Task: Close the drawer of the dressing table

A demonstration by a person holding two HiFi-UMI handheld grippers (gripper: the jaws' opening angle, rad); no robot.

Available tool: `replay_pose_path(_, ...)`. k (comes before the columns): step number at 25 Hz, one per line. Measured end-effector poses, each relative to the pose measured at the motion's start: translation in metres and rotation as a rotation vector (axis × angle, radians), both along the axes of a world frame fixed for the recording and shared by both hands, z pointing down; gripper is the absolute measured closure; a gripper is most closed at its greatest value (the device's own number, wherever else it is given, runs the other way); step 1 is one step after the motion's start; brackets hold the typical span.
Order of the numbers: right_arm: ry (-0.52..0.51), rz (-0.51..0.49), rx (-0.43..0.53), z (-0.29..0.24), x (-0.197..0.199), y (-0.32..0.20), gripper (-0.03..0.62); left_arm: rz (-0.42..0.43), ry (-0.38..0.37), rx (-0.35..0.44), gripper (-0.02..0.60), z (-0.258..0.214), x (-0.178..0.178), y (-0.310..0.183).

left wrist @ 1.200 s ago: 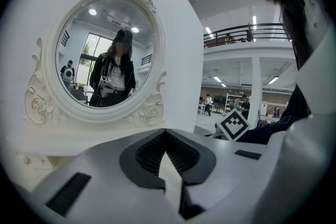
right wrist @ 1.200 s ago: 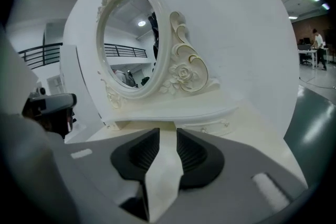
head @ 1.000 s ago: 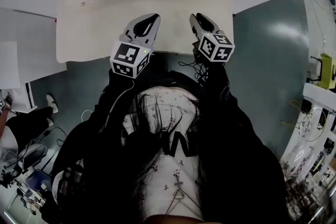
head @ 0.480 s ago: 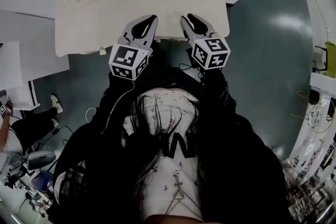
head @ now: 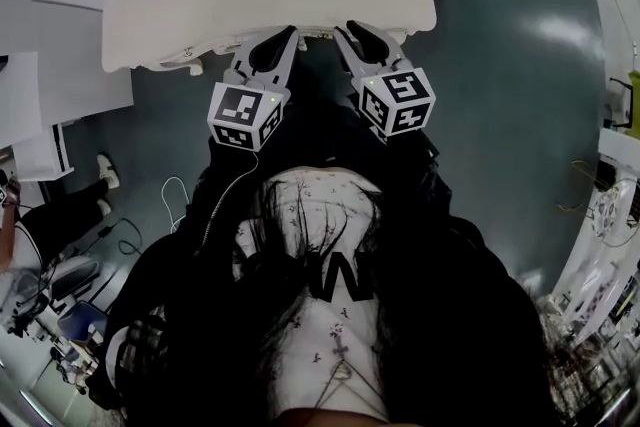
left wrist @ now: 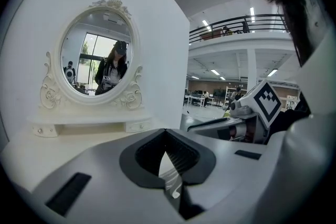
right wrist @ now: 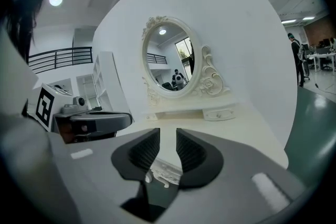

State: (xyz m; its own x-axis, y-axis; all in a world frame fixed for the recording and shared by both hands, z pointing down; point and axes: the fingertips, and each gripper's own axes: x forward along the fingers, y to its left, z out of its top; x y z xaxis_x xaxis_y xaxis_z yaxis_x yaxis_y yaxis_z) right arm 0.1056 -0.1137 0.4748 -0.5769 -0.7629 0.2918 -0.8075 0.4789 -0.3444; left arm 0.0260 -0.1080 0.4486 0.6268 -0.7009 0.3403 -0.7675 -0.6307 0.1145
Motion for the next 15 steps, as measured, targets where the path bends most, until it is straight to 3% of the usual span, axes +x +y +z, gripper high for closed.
replay_pose_path(4, -0.016, -0.021, 0.001, -0.002, -0.006, 0.015, 0.508, -0.005, -0.012, 0.002, 0.583, -0.002, 0.001, 0.019)
replay_pose_path(15, -0.004, -0.108, 0.032, -0.011, -0.066, 0.035, 0.508, -0.068, 0.000, 0.040, 0.583, -0.015, -0.051, 0.041)
